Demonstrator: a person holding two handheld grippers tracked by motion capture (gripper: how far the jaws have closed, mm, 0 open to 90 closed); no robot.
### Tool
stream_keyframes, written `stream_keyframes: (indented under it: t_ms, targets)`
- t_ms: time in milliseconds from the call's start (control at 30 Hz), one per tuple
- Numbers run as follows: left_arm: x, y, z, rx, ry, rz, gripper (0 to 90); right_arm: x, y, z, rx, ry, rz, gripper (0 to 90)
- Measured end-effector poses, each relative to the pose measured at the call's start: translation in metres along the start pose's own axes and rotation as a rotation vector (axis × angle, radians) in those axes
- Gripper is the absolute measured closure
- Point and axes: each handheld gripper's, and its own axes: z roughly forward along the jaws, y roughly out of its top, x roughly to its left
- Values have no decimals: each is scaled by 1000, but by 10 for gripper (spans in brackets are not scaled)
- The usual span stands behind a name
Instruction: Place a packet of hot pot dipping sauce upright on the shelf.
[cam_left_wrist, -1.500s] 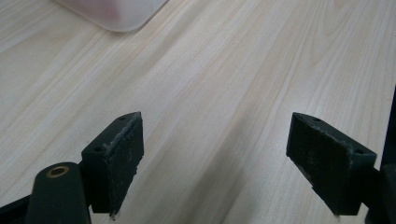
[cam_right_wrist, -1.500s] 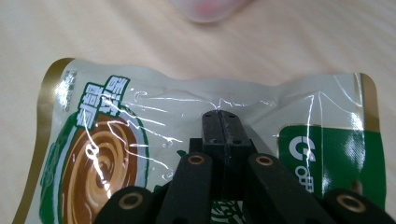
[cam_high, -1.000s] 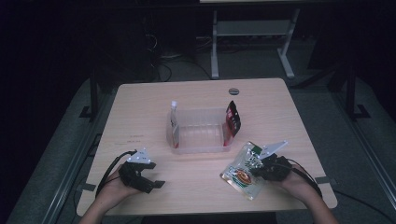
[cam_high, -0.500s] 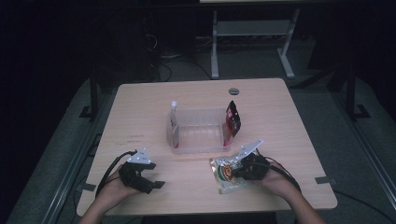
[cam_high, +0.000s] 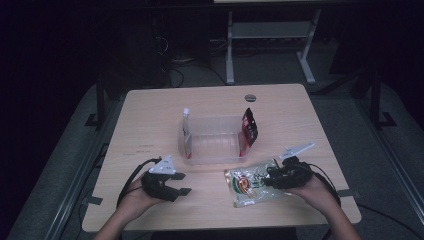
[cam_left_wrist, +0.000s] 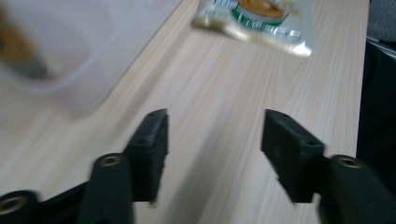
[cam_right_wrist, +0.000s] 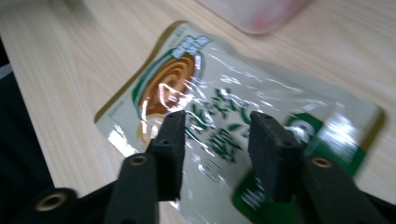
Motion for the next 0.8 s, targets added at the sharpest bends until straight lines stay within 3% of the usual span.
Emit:
stream_keyframes:
  t_ms: [167,267,300,533,800]
  targets:
    - [-9,24,18,-4,-44,50,728,-10,-4,-10,-24,-20,36,458]
    - [-14,37,29,17,-46,88,870,-14,-6,-14,-26,-33,56,431]
    - [-15,41,33,12,-53,83,896,-15,-7,-15,-27,-41,56,425]
    - [-16,62,63,34,-64,113,896,-24,-12,-19,-19,-61,89,389]
    - [-15,76,99,70,-76,115,895,-33,-19,-16,9,-63,131,372]
